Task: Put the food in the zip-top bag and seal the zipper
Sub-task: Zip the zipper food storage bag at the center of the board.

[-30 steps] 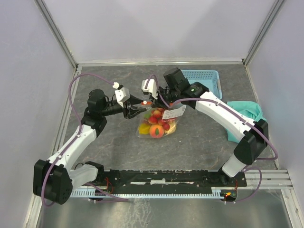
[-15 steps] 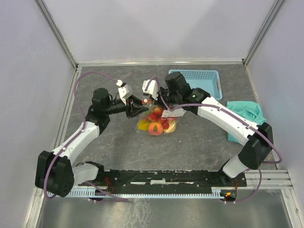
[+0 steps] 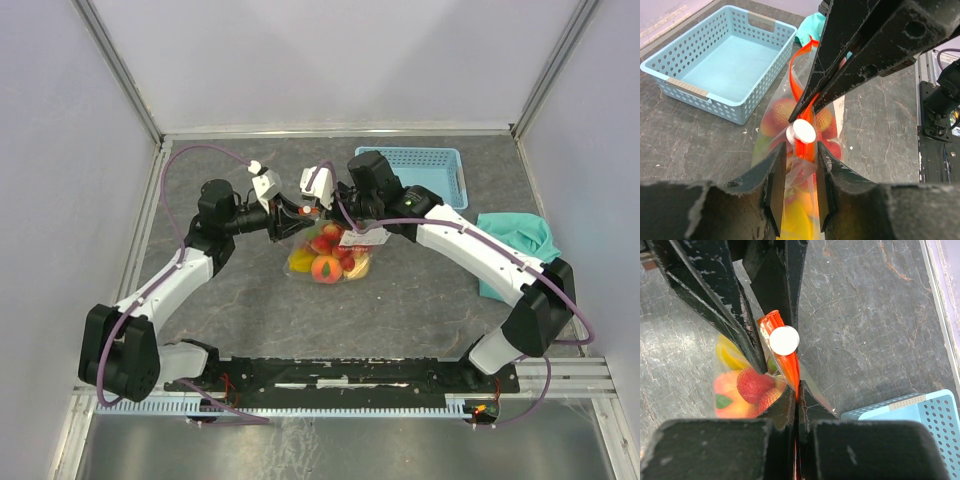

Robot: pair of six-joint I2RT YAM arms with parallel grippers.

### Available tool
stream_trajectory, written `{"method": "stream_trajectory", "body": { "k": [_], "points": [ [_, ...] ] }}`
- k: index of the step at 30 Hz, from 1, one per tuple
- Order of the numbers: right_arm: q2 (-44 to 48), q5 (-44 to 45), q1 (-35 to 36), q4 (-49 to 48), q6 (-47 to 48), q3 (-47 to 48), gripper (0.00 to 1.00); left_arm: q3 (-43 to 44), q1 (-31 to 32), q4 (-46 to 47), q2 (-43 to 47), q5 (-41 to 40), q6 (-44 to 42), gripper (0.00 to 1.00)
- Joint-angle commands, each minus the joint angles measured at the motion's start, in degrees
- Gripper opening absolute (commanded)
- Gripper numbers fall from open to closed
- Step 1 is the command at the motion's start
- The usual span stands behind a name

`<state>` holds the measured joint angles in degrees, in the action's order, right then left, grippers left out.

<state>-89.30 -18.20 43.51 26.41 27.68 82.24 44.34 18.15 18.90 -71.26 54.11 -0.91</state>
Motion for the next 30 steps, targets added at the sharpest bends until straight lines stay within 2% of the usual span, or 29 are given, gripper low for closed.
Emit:
{"method": "stream_trajectory", "body": {
  "k": [1,3,5,9,13,15,19,22,30],
  "points": [
    [2.93,-1.41,0.35,-4.87,-0.17,0.43,0.03,3.08,0.77,4.18,-0.85,0.80,2.40,0.34],
    [3.11,-1.40,0.40,-4.64,-0.16,0.41,0.04,3.50,1.04,4.21,-1.37,0.83,2.29,0.32],
    [3.43,-1.69,0.35,-4.62,-0.14,0.23,0.04,3.68,1.30,4.22,-1.80,0.92,2.15,0.26],
    [3.71,-2.67,0.35,-3.04,0.80,0.35,0.08,3.89,1.58,4.00,-1.89,1.82,1.49,0.04],
    [3.79,-2.96,0.26,2.36,3.20,2.43,0.21,6.29,1.63,-5.06,-0.67,2.11,-6.72,0.03],
    [3.94,-3.66,0.11,5.09,4.09,3.71,0.31,8.11,1.92,-11.63,0.50,1.23,-13.31,0.03],
    [4.18,-7.72,-0.68,10.24,4.74,6.93,0.50,11.57,2.84,-23.68,2.36,-1.52,-25.43,0.03],
    [3.83,-12.72,-1.56,11.76,4.26,9.43,0.62,13.52,3.46,-28.66,2.60,-2.39,-30.62,0.03],
    [1.76,-22.81,-3.49,10.09,3.83,13.12,0.61,14.05,6.37,-31.14,4.12,-4.10,-35.57,0.03]
  ]
}}
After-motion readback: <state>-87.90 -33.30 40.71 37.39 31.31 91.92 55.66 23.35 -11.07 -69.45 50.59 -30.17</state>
